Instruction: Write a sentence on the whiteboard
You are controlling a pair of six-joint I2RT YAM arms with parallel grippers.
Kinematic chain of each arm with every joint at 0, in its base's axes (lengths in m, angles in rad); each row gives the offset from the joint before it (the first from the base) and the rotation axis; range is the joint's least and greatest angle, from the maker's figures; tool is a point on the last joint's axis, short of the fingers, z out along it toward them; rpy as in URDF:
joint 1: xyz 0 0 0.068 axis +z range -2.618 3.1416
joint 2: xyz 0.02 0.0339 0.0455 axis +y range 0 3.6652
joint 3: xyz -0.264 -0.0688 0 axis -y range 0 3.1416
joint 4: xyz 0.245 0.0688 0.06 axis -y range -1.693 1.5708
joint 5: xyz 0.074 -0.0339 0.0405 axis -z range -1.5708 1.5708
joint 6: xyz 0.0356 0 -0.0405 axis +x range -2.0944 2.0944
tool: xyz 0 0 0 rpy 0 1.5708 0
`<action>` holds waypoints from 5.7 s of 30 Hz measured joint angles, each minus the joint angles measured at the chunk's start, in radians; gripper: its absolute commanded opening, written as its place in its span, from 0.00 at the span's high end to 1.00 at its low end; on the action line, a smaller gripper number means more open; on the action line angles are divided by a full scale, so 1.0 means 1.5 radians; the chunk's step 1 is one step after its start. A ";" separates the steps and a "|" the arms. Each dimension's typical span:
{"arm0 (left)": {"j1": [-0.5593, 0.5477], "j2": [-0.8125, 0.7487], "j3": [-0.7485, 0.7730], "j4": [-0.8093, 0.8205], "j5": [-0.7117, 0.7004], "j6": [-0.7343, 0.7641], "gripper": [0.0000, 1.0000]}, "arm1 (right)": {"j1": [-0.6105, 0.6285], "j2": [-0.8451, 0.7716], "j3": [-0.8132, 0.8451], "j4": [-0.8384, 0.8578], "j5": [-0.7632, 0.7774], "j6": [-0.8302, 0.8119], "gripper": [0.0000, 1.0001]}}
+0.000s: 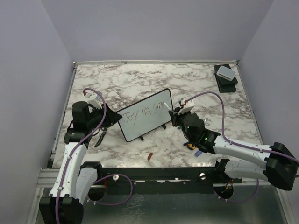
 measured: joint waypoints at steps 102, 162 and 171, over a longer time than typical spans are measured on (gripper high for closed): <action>-0.001 -0.001 0.000 0.000 0.000 0.000 0.67 | -0.007 -0.058 0.013 -0.009 0.028 -0.038 0.99; -0.001 -0.003 0.000 -0.001 0.000 0.000 0.67 | -0.026 -0.013 -0.023 -0.062 0.001 0.007 0.99; -0.001 -0.003 0.000 -0.001 0.000 0.000 0.67 | -0.026 0.003 0.008 -0.031 0.003 -0.036 0.99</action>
